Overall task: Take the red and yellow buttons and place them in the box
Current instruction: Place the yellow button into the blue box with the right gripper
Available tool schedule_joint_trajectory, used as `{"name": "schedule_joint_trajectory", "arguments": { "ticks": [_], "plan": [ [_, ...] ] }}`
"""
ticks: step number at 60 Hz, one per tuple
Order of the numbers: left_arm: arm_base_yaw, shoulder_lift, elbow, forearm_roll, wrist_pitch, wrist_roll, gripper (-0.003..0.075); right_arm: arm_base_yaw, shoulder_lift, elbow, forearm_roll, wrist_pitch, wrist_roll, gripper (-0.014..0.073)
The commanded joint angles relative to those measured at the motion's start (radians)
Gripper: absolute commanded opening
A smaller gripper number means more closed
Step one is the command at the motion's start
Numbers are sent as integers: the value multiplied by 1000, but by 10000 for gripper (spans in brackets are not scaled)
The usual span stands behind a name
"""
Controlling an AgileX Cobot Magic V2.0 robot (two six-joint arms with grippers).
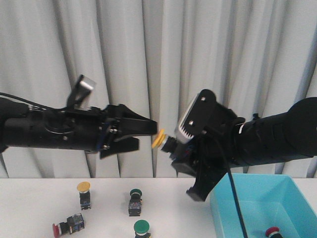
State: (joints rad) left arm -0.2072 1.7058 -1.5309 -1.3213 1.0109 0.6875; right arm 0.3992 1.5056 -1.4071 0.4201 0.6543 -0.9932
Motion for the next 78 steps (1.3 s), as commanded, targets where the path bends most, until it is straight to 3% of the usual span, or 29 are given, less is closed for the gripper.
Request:
{"name": "schedule_joint_trajectory", "arguments": {
  "ticks": [1, 15, 31, 58, 68, 78],
  "plan": [
    [55, -50, -25, -72, -14, 59, 588, -39, -40, -29, -46, -91, 147, 8],
    [162, -50, -25, -30, -2, 68, 588, -174, -40, -29, -179, -136, 341, 8],
    [183, -50, -25, 64, -10, 69, 588, -360, 73, -29, -209, -79, 547, 8],
    [185, -50, -25, 273, -6, 69, 588, -378, 395, -29, -217, 64, 553, 15],
    [185, -50, -25, 273, -5, 68, 588, -380, 456, -29, -215, 76, 551, 80],
    [185, -50, -25, 273, -1, 64, 588, -380, 472, -29, -216, 84, 547, 237]
  ]
}}
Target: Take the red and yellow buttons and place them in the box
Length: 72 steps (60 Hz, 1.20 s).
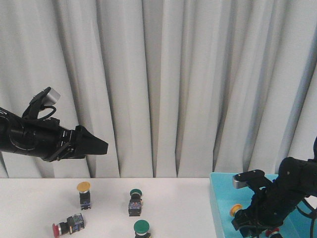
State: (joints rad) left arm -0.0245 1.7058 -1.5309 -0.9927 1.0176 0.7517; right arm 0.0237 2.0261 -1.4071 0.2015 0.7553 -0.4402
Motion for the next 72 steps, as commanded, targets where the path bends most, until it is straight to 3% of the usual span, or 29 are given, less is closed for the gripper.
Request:
{"name": "schedule_joint_trajectory", "arguments": {
  "ticks": [1, 9, 15, 33, 50, 57, 64, 72],
  "plan": [
    [2, -50, -25, -56, -8, -5, 588, -4, -48, -29, 3, -16, -6, 262],
    [2, -50, -25, -57, -12, -46, 588, -4, -46, -29, 3, -14, -6, 408],
    [2, -50, -25, -57, -11, -60, 588, -4, -55, -29, 14, -16, -6, 465],
    [2, -50, -25, -64, -12, -55, 588, -4, -184, -29, 51, -27, -5, 461],
    [2, -67, -25, -66, -8, 11, 561, -3, -443, -29, 73, -71, -17, 435],
    [3, -119, -25, -113, 3, 177, 454, -3, -568, -29, 73, -115, -17, 435],
    [3, -188, -25, -244, 78, 380, 256, -3, -678, -29, 75, -161, -17, 435],
    [3, -239, -25, -411, 232, 410, 62, -3, -777, -29, 75, -195, -17, 435]
  ]
}}
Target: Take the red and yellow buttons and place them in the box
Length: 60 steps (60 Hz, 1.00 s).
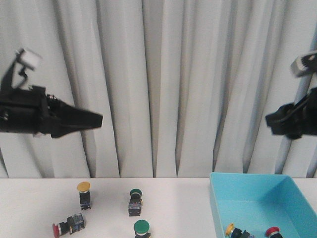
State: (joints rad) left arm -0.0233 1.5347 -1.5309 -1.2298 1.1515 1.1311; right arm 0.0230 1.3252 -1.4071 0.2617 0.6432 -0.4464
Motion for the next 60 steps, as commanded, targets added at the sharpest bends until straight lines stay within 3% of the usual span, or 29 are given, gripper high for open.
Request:
{"name": "schedule_joint_trajectory", "arguments": {
  "ticks": [1, 4, 21, 30, 36, 43, 60],
  "plan": [
    [2, -72, -25, -184, 101, 25, 36, -2, -84, -29, 15, -84, -11, 435],
    [2, -95, -25, -189, 100, 14, -9, -2, -110, -29, 15, -82, -11, 435],
    [2, -173, -25, -234, 88, 23, -7, -2, -197, -29, 41, -81, -11, 430],
    [2, -206, -25, -223, -88, 6, -5, -2, -228, -29, 55, -115, -11, 337],
    [2, -230, -25, -130, -279, -67, 3, -2, -239, -29, 56, -130, -11, 208],
    [2, -253, -24, 38, -460, -237, 15, -2, -242, -29, 55, -146, -13, -15],
    [2, -256, -24, 499, -623, -608, 24, -2, -239, -29, 66, -232, -12, -7]
  ]
}}
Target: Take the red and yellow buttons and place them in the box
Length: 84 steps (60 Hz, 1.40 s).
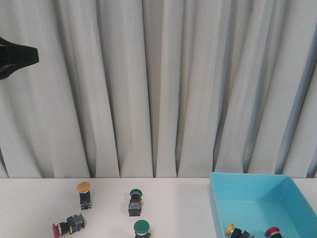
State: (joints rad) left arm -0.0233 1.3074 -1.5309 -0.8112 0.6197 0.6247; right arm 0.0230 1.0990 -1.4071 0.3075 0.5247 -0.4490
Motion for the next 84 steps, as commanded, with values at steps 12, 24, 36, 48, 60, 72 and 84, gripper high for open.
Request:
{"name": "schedule_joint_trajectory", "arguments": {
  "ticks": [12, 24, 36, 48, 60, 72, 84],
  "plan": [
    [1, -29, -24, 147, -107, -139, 24, -2, -12, -29, 28, -155, -9, -7],
    [1, -29, -24, 147, -107, -139, 24, -2, -12, -29, 28, -155, -9, -7],
    [1, -29, -24, 147, -107, -139, 24, -2, -12, -29, 28, -155, -9, -7],
    [1, -29, -24, 147, -106, -139, 24, -2, -12, -29, 28, -155, -9, -7],
    [-19, -9, -24, 151, -100, -141, 24, -2, -12, -29, 28, -154, -9, -7],
    [-79, -108, 113, 326, -193, -208, 24, -2, -12, -29, 30, -152, -9, -7],
    [-91, -374, 550, 629, -400, -532, 24, -2, -12, -29, 31, -152, -9, -7]
  ]
}}
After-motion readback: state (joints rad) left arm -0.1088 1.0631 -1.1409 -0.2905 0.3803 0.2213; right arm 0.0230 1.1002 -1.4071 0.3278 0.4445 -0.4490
